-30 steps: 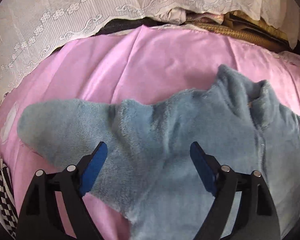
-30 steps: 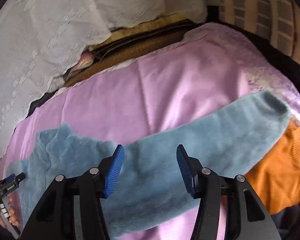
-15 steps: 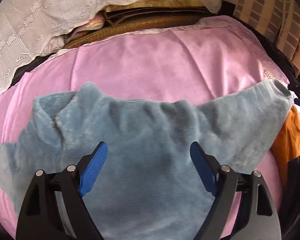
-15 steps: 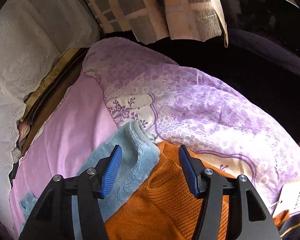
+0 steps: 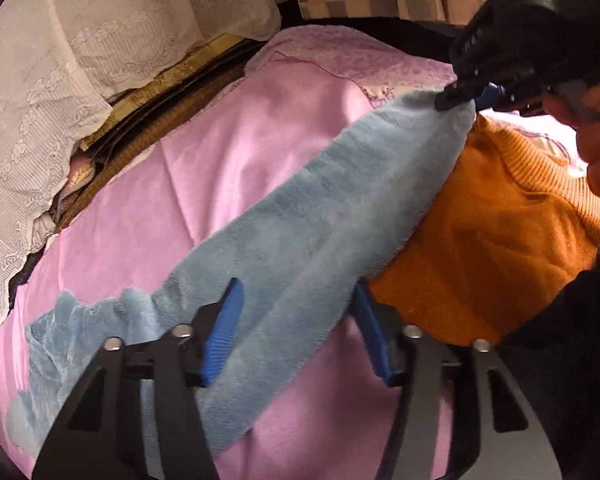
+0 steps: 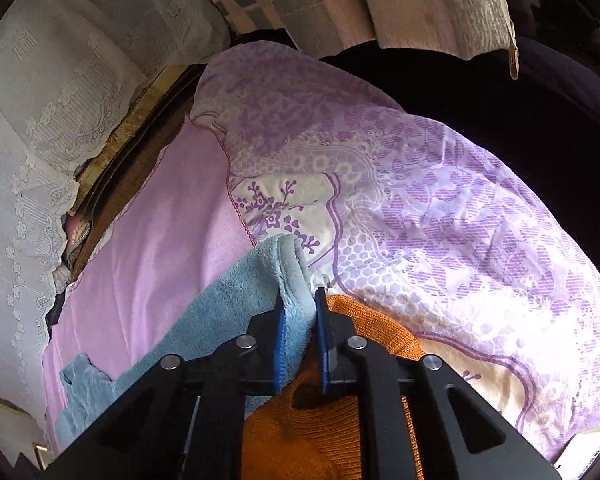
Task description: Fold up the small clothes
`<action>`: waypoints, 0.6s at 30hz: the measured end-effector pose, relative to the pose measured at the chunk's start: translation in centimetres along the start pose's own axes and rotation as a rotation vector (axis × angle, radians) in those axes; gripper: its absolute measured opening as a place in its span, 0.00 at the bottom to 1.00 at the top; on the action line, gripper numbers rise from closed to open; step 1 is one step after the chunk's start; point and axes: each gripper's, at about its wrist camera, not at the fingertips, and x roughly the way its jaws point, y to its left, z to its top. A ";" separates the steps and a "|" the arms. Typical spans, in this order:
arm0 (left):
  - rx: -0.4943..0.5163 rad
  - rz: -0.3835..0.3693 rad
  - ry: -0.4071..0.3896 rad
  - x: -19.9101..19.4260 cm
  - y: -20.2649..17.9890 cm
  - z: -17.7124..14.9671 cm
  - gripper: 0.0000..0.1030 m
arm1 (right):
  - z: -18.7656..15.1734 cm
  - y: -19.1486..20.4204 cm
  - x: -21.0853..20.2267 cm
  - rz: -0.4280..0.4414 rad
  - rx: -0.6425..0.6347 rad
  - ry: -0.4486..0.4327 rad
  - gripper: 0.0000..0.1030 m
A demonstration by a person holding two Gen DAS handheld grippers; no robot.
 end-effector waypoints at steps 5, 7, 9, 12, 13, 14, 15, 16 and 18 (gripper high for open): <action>-0.069 -0.027 -0.023 -1.0 0.7 0.0 0.14 | -0.4 1.7 -3.2 0.052 -0.030 -0.065 0.10; -0.125 -0.059 -0.038 -2.1 1.7 -0.1 0.14 | -0.5 3.1 -4.8 0.080 -0.048 -0.086 0.10; -0.184 -0.093 -0.037 -2.8 3.1 -0.2 0.15 | -0.5 5.4 -6.2 0.100 -0.094 -0.100 0.10; -0.278 -0.158 -0.018 -3.6 5.1 -0.8 0.15 | -1.0 9.5 -8.5 0.152 -0.145 -0.135 0.10; -0.316 -0.179 -0.016 -4.0 6.1 -1.2 0.15 | -1.3 11.3 -9.1 0.182 -0.170 -0.138 0.10; -0.355 -0.194 -0.015 -4.4 7.1 -1.7 0.15 | -1.8 13.0 -9.8 0.204 -0.199 -0.141 0.10; -0.396 -0.212 -0.015 -4.8 8.2 -2.3 0.15 | -2.4 14.9 -10.3 0.225 -0.228 -0.140 0.10; -0.443 -0.232 -0.014 -5.2 9.6 -3.0 0.15 | -3.2 17.0 -10.5 0.249 -0.259 -0.133 0.10; -0.528 -0.253 -0.007 -6.0 12.5 -4.9 0.15 | -5.0 20.9 -10.6 0.290 -0.315 -0.114 0.10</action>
